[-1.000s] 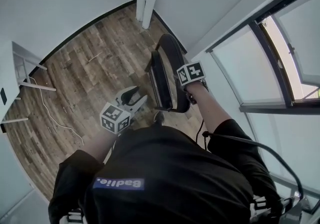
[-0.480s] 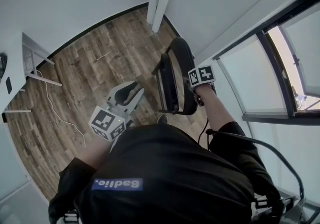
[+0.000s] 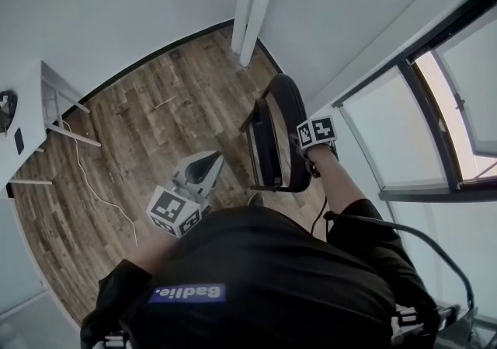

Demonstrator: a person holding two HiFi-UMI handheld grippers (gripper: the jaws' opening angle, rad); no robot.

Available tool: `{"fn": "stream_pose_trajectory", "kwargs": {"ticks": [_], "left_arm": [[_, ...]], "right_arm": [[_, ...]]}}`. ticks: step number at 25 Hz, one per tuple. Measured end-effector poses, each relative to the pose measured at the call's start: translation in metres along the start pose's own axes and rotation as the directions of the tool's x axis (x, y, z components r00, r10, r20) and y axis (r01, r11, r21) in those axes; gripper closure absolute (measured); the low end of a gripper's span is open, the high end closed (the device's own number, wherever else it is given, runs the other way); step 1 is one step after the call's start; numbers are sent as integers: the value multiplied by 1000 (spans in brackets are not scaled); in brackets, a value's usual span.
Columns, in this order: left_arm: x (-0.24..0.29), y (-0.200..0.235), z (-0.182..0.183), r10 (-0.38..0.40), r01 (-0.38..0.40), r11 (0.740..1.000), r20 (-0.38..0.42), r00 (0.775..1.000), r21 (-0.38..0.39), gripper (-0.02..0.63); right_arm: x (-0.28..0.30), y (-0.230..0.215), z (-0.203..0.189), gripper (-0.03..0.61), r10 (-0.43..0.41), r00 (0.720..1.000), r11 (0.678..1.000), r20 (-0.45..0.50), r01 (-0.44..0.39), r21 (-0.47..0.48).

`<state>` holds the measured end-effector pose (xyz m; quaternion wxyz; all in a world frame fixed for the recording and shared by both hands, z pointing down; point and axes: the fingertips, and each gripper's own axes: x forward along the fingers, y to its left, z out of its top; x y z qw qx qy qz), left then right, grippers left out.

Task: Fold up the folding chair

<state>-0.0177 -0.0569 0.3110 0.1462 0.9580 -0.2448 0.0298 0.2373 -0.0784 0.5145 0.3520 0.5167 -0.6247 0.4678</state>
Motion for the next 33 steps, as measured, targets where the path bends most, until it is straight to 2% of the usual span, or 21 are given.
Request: {"fn": "stream_pose_trajectory", "kwargs": {"ticks": [12,33], "left_arm": [[1,1,-5,-18,18,1000,-7,1000,-2,607],[4,4,-9,-17,17,1000,-8,1000,-5,608]], "right_arm": [[-2,-6,1,509,-50,999,999,-12,50,-17],[-2,-12,-1,511,-62,998,998,-9,62,-6]]}}
